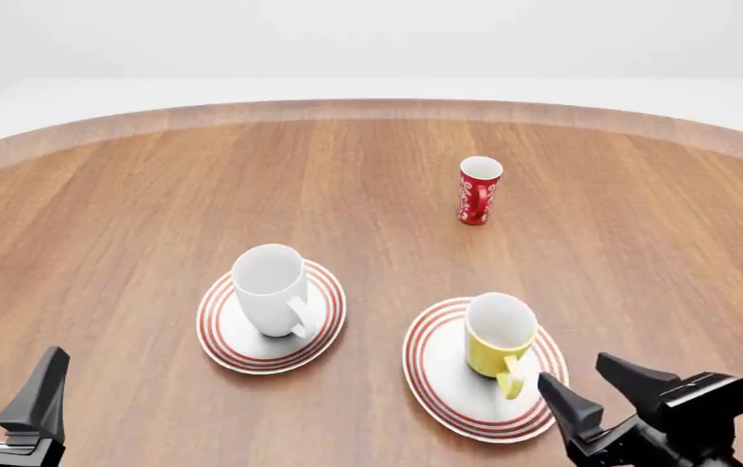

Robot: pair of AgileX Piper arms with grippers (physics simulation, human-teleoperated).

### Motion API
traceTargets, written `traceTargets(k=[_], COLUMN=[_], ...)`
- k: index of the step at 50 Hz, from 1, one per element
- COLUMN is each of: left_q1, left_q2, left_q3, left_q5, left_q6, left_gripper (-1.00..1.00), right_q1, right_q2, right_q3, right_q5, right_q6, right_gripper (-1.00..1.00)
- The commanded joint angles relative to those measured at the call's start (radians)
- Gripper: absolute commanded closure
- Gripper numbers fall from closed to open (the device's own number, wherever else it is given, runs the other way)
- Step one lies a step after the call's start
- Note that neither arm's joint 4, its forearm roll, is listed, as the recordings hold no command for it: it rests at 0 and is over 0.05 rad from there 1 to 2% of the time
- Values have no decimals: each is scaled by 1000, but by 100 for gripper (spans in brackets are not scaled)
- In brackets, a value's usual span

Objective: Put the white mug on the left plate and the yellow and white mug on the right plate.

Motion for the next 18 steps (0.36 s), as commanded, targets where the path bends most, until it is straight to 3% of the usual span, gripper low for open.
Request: traceTargets(k=[1,12,18], left_q1=[0,0,0], left_q2=[0,0,0], left_q3=[0,0,0], left_q5=[0,0,0], left_q6=[0,0,0], left_gripper=[-100,-100,-100], right_q1=[-35,-76,-90], right_q2=[-138,-317,-319], right_q3=[0,0,0], right_q5=[117,277,271], right_q6=[-7,-13,-19], right_gripper=[-100,-100,-100])
